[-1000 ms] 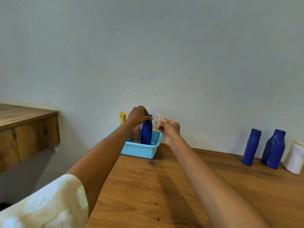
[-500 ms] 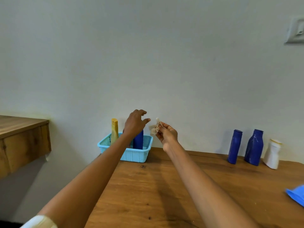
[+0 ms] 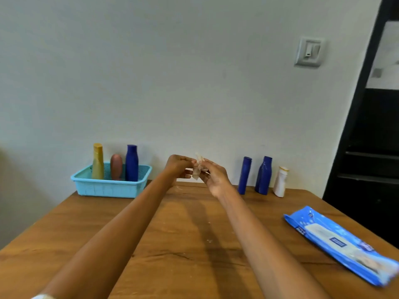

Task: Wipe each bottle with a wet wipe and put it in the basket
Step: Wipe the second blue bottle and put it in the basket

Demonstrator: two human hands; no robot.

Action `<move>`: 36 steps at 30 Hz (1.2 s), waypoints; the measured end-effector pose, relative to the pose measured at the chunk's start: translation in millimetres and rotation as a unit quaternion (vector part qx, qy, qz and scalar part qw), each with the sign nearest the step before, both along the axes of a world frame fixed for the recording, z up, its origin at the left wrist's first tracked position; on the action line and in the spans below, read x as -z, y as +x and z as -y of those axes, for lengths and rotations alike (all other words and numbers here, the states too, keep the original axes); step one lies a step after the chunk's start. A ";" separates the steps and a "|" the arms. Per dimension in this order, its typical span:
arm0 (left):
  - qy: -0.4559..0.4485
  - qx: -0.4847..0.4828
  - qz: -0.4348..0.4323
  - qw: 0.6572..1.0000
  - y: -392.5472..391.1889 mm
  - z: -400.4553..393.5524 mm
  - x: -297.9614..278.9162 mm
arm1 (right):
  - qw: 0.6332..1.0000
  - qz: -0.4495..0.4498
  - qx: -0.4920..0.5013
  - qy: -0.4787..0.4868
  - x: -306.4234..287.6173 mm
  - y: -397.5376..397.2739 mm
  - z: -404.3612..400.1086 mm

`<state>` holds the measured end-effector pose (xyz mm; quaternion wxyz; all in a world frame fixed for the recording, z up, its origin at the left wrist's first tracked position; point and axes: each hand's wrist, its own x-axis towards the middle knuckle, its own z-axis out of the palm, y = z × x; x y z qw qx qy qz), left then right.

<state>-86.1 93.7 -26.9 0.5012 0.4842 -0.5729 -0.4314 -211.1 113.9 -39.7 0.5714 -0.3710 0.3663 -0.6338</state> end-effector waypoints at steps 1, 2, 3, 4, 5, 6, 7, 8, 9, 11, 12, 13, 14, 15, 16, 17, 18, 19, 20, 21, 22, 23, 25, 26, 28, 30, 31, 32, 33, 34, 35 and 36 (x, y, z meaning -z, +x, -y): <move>0.010 0.008 -0.018 1.000 -9.8 2.5 0.8 | 1.000 -0.008 0.008 -0.004 1.5 -12.7 -0.1; 0.014 0.011 -0.033 0.999 -21.2 5.6 1.5 | 1.000 -0.011 0.023 -0.008 1.9 -25.3 0.4; 0.016 0.010 -0.043 0.999 -32.8 8.7 3.2 | 0.999 -0.009 0.044 -0.010 2.3 -37.3 2.2; 0.015 0.007 -0.048 0.999 -43.8 12.8 6.6 | 0.998 -0.004 0.067 -0.012 1.8 -47.2 3.7; 0.013 0.001 -0.046 0.999 -57.1 18.4 11.1 | 0.996 0.005 0.092 -0.016 1.0 -58.3 7.3; 0.009 -0.005 -0.037 0.999 -70.1 24.4 16.0 | 0.993 0.013 0.117 -0.021 -0.6 -68.4 11.1; 0.002 -0.009 -0.021 1.000 -84.8 31.9 20.5 | 0.989 0.017 0.143 -0.025 -2.8 -79.1 17.1; -0.006 -0.015 -0.001 1.000 -99.2 39.8 24.0 | 0.985 0.017 0.167 -0.030 -6.0 -89.9 23.1; -0.014 -0.024 0.024 0.999 -112.3 47.3 25.8 | 0.982 0.016 0.186 -0.038 -9.8 -99.8 29.2; -0.040 -0.042 0.073 0.996 -137.8 62.2 26.4 | 0.975 0.004 0.216 -0.053 -18.5 -118.9 42.6; -0.057 -0.043 0.094 0.993 -149.4 69.2 25.1 | 0.972 -0.006 0.228 -0.058 -23.7 -127.5 48.9; -0.076 -0.039 0.109 0.990 -159.8 76.0 23.3 | 0.969 -0.015 0.238 -0.062 -27.9 -135.7 55.3; -0.093 -0.032 0.124 0.987 -168.7 82.3 21.4 | 0.967 -0.022 0.245 -0.064 -31.8 -142.4 60.4; -0.105 -0.019 0.140 0.984 -178.0 89.4 20.2 | 0.965 -0.028 0.250 -0.067 -34.2 -149.1 66.4; -0.113 -0.004 0.156 0.981 -186.0 95.7 19.3 | 0.964 -0.033 0.253 -0.069 -35.8 -154.8 71.7; -0.117 0.012 0.172 0.978 -193.4 102.0 19.8 | 0.963 -0.035 0.256 -0.070 -36.1 -159.7 76.6; -0.121 0.026 0.187 0.975 -199.1 107.4 21.6 | 0.963 -0.036 0.259 -0.069 -35.7 -163.6 80.1; -0.128 0.036 0.203 0.970 -203.8 111.4 23.8 | 0.962 -0.036 0.263 -0.069 -34.5 -166.0 82.2; -0.138 0.038 0.220 0.965 -208.0 115.1 26.0 | 0.960 -0.039 0.267 -0.069 -32.7 -168.4 84.4; -0.151 0.031 0.230 0.961 -210.6 118.0 27.7 | 0.960 -0.042 0.268 -0.069 -30.5 -169.6 85.8; -0.162 0.017 0.230 0.959 -212.4 119.6 28.6 | 0.960 -0.047 0.268 -0.070 -28.9 -170.5 85.9; -0.171 0.002 0.218 0.961 -213.1 120.3 29.1 | 0.960 -0.051 0.266 -0.071 -27.4 -171.0 85.0; -0.179 -0.023 0.189 0.965 -211.5 117.3 29.5 | 0.960 -0.054 0.264 -0.071 -26.7 -171.0 80.5; -0.182 -0.032 0.176 0.967 -208.8 114.1 29.4 | 0.961 -0.051 0.263 -0.071 -26.3 -170.3 78.1; -0.188 -0.048 0.138 0.971 -199.6 105.7 29.0 | 0.963 -0.047 0.256 -0.074 -25.8 -165.4 71.6; -0.186 -0.058 0.074 0.978 -186.3 93.9 26.3 | 0.966 -0.047 0.240 -0.084 -26.7 -157.7 63.5; -0.182 -0.052 0.046 0.981 -178.1 86.5 24.3 | 0.968 -0.047 0.230 -0.089 -27.4 -153.2 58.3; -0.177 -0.040 0.027 0.983 -167.4 78.5 22.4 | 0.970 -0.044 0.222 -0.092 -28.4 -146.9 52.6; -0.173 -0.021 0.019 0.984 -155.7 70.3 20.7 | 0.971 -0.038 0.217 -0.093 -29.6 -139.9 46.3; -0.168 0.001 0.015 0.986 -144.5 62.6 19.5 | 0.972 -0.029 0.213 -0.092 -30.9 -132.9 38.5; -0.165 0.023 0.013 0.986 -131.7 53.0 17.3 | 0.974 -0.014 0.208 -0.090 -32.4 -124.0 29.3; -0.165 0.041 0.012 0.985 -119.3 43.3 15.6 | 0.975 0.002 0.202 -0.088 -33.1 -115.4 20.1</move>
